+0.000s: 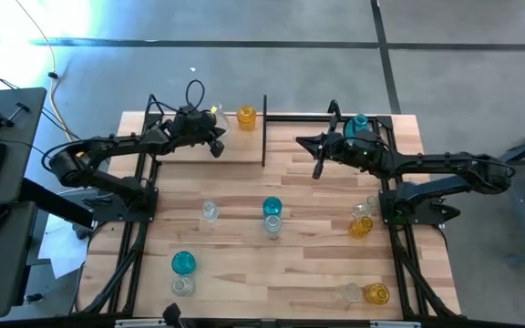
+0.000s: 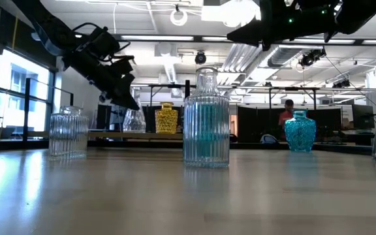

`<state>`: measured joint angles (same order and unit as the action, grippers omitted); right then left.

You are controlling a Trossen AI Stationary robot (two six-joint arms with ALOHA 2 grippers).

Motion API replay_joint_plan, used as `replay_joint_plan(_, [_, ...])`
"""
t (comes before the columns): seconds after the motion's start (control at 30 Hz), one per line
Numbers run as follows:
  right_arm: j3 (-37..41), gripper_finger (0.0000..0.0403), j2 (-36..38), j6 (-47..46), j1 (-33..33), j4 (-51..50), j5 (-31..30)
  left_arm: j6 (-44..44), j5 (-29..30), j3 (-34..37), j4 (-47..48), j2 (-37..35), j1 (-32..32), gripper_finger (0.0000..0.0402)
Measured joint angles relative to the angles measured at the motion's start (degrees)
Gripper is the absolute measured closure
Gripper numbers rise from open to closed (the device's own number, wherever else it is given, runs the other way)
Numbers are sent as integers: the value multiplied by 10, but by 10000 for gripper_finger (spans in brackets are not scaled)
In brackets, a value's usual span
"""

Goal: Sort vases onto shelf
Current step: Put the transparent vase on the shelf

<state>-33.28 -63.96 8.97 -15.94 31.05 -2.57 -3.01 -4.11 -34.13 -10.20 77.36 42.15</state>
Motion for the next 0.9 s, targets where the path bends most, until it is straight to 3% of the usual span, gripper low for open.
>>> replay_joint_plan(0.6, [0, 403, 0, 0, 0, -7, 0, 34, 99, 0, -62, 44, -2, 402])
replay_joint_plan(0.9, [0, 403, 0, 0, 0, -9, 0, 34, 101, 0, -64, 44, -2, 401])
